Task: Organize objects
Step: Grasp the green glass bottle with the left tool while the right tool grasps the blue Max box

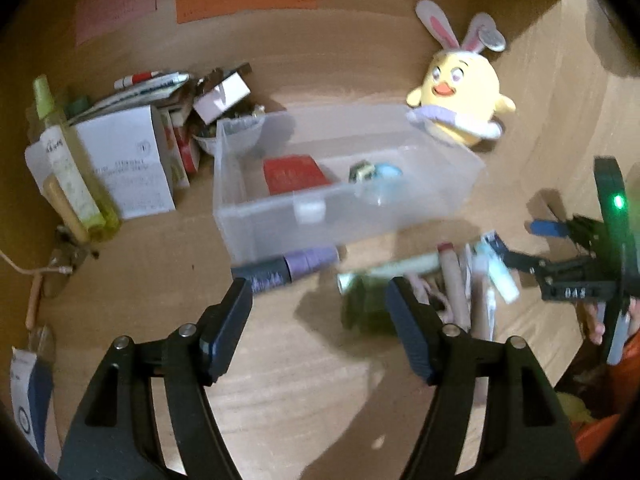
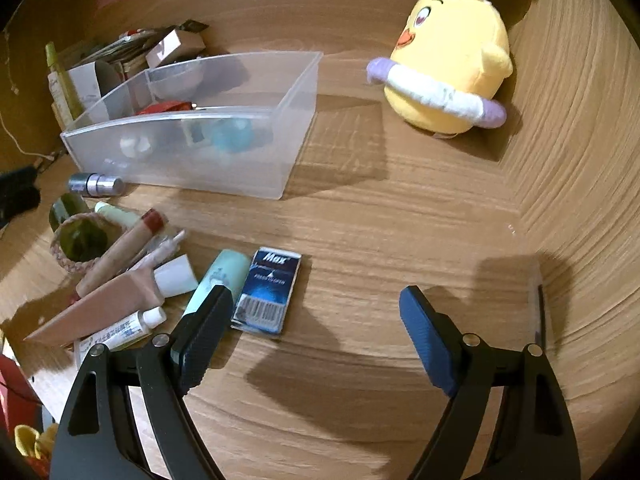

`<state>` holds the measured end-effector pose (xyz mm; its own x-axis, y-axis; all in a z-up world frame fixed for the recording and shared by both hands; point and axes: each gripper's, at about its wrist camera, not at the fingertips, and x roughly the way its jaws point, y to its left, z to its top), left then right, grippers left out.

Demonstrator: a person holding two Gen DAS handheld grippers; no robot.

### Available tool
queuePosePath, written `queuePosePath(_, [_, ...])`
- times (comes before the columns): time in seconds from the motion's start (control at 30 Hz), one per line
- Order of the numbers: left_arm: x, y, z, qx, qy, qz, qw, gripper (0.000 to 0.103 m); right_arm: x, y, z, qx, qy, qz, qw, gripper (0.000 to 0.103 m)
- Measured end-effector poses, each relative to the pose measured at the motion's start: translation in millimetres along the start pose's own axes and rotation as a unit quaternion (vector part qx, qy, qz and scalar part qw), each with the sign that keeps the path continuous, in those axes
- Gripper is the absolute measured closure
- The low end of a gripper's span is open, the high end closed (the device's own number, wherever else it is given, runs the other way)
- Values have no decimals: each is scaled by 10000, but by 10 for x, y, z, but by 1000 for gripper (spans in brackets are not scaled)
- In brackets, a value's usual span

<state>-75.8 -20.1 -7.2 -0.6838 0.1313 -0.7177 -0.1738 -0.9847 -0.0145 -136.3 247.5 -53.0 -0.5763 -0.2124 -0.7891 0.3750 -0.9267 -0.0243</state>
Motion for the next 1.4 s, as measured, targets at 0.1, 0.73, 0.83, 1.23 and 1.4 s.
queuePosePath(0.1, [-7, -29, -155, -9, 32, -23, 10000, 29, 12, -7, -6, 82, -8, 16, 10000, 21])
queuePosePath(0.73, [531, -348, -75, 165, 681, -557, 9960, 22, 116, 7, 47, 98, 91, 542, 9984, 51])
queuePosePath(0.83, [595, -355, -24, 3, 690, -607, 9958, 22, 107, -43, 51, 134, 74, 572, 9982, 56])
queuePosePath(1.23, [590, -177, -5, -480, 636, -627, 9948, 34, 141, 3, 99, 7, 97, 544, 9985, 58])
queuePosePath(1.4, [542, -94, -49, -561, 632, -548, 9949, 37, 143, 84, 72, -222, 59, 349, 9991, 58])
